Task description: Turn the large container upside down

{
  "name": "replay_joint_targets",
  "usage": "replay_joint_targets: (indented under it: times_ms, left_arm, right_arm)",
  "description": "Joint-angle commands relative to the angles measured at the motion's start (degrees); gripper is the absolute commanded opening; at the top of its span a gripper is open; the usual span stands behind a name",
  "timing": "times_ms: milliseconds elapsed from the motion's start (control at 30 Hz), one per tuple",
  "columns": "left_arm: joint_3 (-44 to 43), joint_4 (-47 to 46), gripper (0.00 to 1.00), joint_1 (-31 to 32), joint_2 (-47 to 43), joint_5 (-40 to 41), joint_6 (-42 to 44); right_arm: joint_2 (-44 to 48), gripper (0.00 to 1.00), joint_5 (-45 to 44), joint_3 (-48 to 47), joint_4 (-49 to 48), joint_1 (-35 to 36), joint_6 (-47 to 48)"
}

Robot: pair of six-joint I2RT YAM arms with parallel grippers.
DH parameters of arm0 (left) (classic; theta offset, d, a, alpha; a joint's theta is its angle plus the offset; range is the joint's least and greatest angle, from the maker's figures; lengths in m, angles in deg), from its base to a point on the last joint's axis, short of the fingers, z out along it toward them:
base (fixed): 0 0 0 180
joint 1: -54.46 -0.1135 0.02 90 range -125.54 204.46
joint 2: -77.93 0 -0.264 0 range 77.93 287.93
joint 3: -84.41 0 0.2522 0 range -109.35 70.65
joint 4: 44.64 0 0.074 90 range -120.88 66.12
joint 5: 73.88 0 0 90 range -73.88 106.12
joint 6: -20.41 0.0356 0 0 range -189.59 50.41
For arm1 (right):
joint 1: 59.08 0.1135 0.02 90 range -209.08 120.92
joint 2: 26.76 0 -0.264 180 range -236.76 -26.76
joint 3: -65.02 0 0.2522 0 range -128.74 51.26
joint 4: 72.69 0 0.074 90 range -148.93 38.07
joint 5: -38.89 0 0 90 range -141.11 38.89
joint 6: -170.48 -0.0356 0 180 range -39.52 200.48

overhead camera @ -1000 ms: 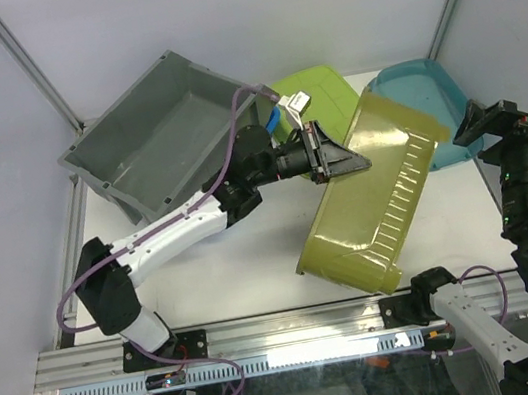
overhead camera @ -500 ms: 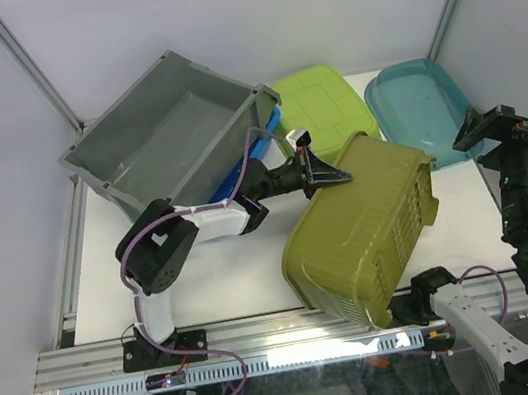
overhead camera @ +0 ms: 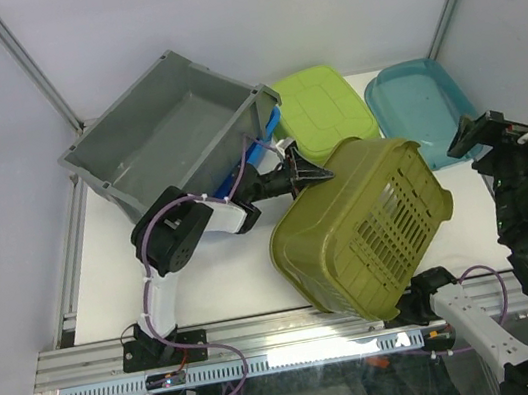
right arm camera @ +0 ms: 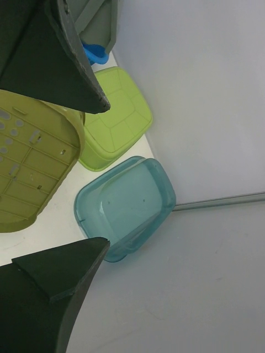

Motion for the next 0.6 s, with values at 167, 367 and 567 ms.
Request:
replay_joint_targets:
  times_ms: [167, 367, 567]
  left_arm:
    - [-5.08, 38.03, 0.99, 1.35, -1.94, -6.57, 31.8]
    - [-15.48, 68.6, 0.99, 1.51, -5.62, 1.91, 51.94]
    - [-22.87, 81.67, 0.99, 2.8, -6.62, 10.04, 60.68]
  right_arm:
    - [0.83, 0.99, 3.19, 1.06, 5.16, -0.05, -2.18]
    - [1.5, 0.99, 4.57, 2.28, 7.53, -0.05, -2.87]
    - [1.78, 0.99, 5.5, 2.64, 8.19, -0.05, -3.1]
